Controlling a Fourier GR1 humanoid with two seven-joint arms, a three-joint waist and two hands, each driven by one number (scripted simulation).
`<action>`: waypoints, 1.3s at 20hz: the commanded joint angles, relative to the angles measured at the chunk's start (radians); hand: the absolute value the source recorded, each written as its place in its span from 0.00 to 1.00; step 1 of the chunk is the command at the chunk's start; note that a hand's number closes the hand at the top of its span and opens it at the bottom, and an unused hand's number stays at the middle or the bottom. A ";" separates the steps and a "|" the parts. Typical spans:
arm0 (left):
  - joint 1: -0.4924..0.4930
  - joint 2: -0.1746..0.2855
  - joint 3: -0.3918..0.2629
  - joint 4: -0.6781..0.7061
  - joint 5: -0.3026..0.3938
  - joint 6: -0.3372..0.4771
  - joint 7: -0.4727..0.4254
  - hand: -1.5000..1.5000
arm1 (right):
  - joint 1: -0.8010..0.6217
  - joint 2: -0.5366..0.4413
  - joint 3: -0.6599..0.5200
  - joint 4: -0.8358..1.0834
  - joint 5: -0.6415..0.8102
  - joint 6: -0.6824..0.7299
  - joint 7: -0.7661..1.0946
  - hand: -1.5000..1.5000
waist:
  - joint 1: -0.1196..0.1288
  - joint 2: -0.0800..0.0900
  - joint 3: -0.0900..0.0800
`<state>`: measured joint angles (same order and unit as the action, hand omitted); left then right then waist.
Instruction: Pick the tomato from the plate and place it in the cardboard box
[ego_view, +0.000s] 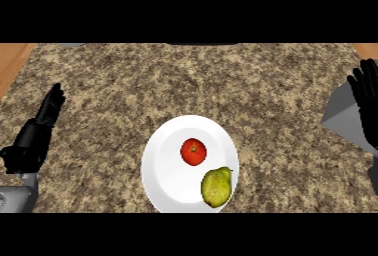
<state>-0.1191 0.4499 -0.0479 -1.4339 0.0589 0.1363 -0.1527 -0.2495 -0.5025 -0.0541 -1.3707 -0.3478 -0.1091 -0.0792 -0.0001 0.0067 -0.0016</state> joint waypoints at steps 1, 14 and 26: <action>-0.019 -0.001 -0.016 -0.027 -0.012 -0.029 0.029 0.50 | 0.029 0.041 0.048 -0.171 0.111 -0.195 0.104 0.00 | -0.009 -0.011 0.000; -0.016 0.025 -0.099 -0.071 -0.001 -0.145 0.013 0.50 | 0.235 -0.073 0.344 -0.467 0.763 -0.551 0.435 0.00 | -0.068 -0.033 -0.013; -0.099 -0.003 -0.133 -0.096 -0.001 -0.168 0.057 0.50 | 0.167 -0.073 0.650 -0.633 1.154 -0.090 1.042 0.00 | -0.001 -0.019 -0.013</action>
<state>-0.1955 0.4518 -0.1693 -1.5081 0.0554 -0.0208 -0.1166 -0.0445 -0.5872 0.5124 -1.9551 0.7302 -0.3661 0.7765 -0.0267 -0.0133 -0.0153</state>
